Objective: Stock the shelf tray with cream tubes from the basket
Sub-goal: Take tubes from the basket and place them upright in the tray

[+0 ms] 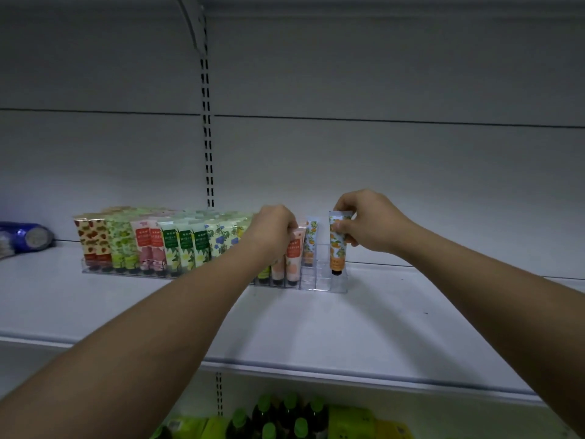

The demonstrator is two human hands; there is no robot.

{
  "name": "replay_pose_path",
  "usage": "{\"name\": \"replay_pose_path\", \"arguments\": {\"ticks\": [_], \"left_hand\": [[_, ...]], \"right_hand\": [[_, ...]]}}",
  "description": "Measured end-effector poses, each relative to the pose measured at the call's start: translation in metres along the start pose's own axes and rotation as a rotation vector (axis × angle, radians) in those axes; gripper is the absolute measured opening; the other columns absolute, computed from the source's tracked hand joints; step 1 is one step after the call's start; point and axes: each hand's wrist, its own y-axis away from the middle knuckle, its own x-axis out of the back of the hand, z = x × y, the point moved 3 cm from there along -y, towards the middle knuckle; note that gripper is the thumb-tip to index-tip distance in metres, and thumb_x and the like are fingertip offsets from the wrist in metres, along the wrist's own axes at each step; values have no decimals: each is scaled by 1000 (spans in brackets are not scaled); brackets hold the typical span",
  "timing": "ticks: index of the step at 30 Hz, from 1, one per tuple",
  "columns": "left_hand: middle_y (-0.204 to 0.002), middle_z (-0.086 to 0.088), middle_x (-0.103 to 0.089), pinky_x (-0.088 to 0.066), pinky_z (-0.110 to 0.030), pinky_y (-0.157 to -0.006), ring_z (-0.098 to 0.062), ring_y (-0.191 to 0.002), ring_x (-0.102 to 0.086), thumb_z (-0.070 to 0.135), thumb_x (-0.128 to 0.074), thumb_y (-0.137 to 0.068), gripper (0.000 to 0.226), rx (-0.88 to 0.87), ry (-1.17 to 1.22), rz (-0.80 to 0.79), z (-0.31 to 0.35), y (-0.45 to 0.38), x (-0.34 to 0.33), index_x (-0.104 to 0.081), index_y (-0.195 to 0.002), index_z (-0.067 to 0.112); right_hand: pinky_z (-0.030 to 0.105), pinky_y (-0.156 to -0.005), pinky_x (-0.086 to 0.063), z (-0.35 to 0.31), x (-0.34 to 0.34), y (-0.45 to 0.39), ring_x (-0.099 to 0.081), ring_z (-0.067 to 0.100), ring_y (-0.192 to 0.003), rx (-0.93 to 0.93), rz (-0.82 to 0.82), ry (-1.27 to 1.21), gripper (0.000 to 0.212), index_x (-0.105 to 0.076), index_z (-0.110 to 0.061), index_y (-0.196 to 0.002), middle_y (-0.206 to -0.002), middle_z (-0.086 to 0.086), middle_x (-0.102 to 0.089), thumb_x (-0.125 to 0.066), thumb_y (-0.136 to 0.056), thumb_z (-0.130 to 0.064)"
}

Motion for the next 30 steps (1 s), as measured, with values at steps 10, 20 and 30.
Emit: {"name": "replay_pose_path", "arguments": {"ticks": [10,20,30], "left_hand": [[-111,-1,-58,-44,-34,-78,-23,-102,-52,22,-52,-94,26,-288,-80,247,15,45,10,-60,-118,21],[-137,1,-40,-31,-47,-102,-23,-127,-35,60,-35,-94,49,9,-15,-272,-45,104,-51,-44,-134,35],[-140,-2,-33,-19,-61,-108,-26,-132,-26,64,-24,-93,54,-1,-80,-358,-46,102,-62,-35,-138,37]], "right_hand": [[47,-85,-54,-8,1,9,-65,30,-92,-37,-28,52,9,-65,-8,-99,-101,13,-67,-64,-90,-11],[46,-81,-56,-11,-11,-2,-64,29,-86,-28,-2,78,9,-58,-12,-99,-103,11,-62,-61,-92,-8],[38,-67,-54,5,-33,-53,-63,31,-76,-44,71,67,13,-60,-6,-104,-99,20,-65,-51,-95,-5]]}}
